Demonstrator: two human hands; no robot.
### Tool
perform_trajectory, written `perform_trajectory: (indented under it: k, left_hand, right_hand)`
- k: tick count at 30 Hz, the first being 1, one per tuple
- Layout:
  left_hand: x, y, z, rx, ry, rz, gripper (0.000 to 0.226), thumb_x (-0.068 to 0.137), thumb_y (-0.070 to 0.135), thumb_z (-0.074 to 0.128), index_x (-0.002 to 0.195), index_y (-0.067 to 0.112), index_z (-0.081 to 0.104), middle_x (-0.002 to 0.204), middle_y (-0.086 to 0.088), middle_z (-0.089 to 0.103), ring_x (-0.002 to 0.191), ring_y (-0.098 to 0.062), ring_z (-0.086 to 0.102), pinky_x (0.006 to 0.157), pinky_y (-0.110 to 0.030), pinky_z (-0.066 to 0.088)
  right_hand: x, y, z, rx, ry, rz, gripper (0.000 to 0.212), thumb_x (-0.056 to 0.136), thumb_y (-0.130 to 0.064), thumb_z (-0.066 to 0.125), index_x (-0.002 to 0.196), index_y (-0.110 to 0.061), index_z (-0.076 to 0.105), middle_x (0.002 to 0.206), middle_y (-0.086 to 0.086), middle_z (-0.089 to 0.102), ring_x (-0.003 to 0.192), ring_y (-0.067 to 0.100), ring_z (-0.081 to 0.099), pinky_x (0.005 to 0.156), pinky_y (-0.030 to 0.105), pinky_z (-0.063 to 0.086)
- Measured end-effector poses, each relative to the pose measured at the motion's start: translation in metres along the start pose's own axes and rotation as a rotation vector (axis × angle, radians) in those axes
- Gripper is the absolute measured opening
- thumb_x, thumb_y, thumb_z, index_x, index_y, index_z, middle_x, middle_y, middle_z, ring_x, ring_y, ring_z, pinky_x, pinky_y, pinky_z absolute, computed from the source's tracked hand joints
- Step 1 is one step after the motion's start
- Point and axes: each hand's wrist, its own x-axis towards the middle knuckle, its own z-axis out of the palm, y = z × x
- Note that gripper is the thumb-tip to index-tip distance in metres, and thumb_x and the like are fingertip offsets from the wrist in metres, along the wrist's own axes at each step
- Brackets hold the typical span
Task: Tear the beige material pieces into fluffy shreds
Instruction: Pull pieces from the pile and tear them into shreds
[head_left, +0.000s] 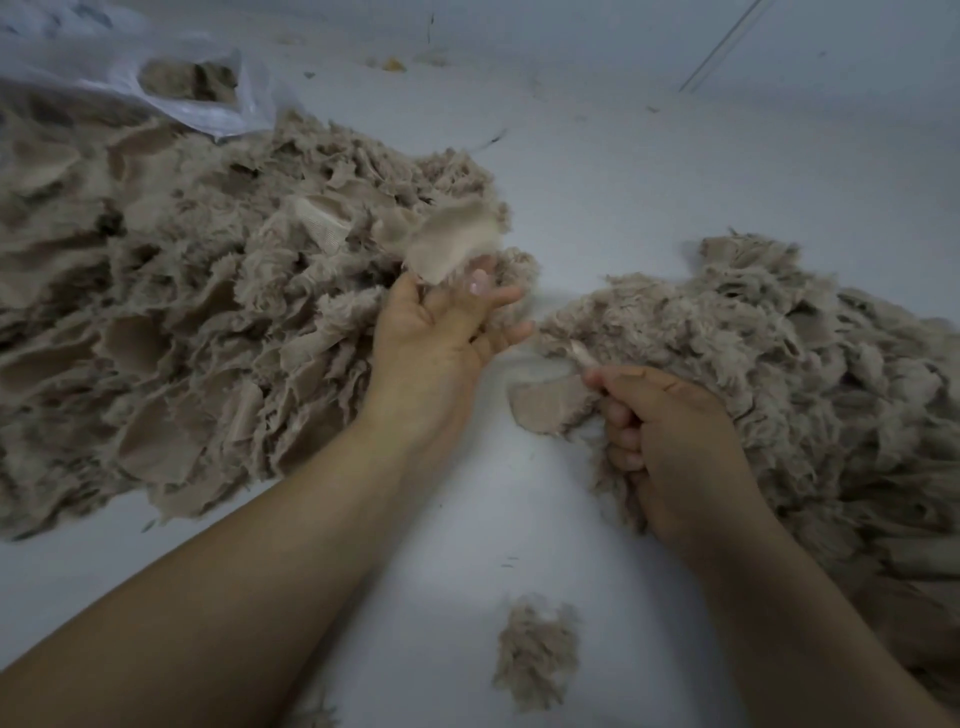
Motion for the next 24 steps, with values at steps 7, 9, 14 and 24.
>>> perform_trajectory:
  k: [7, 9, 14, 24]
  left_hand:
    - [-0.016, -0.026, 0.004, 1.328, -0.341, 0.23, 0.025, 0.083, 0.032, 0.073, 0.1, 0.014, 0.068, 0.095, 0.002, 0.05, 0.085, -0.01, 0.052, 0.075, -0.023, 0.042]
    - [-0.016, -0.026, 0.003, 1.44, -0.406, 0.295, 0.016, 0.087, 0.022, 0.068, 0.093, 0.007, 0.069, 0.096, -0.006, 0.053, 0.092, -0.021, 0.053, 0.079, -0.03, 0.042]
    - [-0.016, -0.023, 0.003, 1.497, -0.439, 0.308, 0.011, 0.089, 0.012, 0.062, 0.092, 0.004, 0.067, 0.096, -0.011, 0.055, 0.097, -0.028, 0.052, 0.082, -0.04, 0.042]
    - [-0.024, -0.019, 0.002, 1.272, -0.409, 0.406, 0.009, 0.089, -0.003, 0.058, 0.081, 0.002, 0.057, 0.085, -0.002, 0.048, 0.08, -0.016, 0.045, 0.069, -0.033, 0.04]
  right_hand:
    - [0.003, 0.001, -0.001, -0.001, -0.027, 0.021, 0.02, 0.099, -0.011, 0.053, 0.091, -0.003, 0.071, 0.054, -0.002, 0.043, 0.039, 0.005, 0.029, 0.033, 0.015, 0.023]
    - [0.002, 0.0, -0.003, -0.064, -0.061, 0.051, 0.022, 0.099, -0.014, 0.054, 0.096, 0.003, 0.067, 0.05, -0.001, 0.04, 0.036, 0.006, 0.027, 0.032, 0.015, 0.021]
    - [0.002, -0.004, -0.002, -0.074, -0.07, 0.133, 0.031, 0.099, -0.012, 0.051, 0.106, 0.018, 0.056, 0.045, 0.0, 0.039, 0.033, 0.007, 0.024, 0.031, 0.014, 0.019]
    - [0.007, -0.003, -0.006, -0.023, -0.038, 0.185, 0.039, 0.101, -0.014, 0.053, 0.063, -0.003, 0.056, 0.045, 0.003, 0.042, 0.031, 0.008, 0.023, 0.031, 0.013, 0.018]
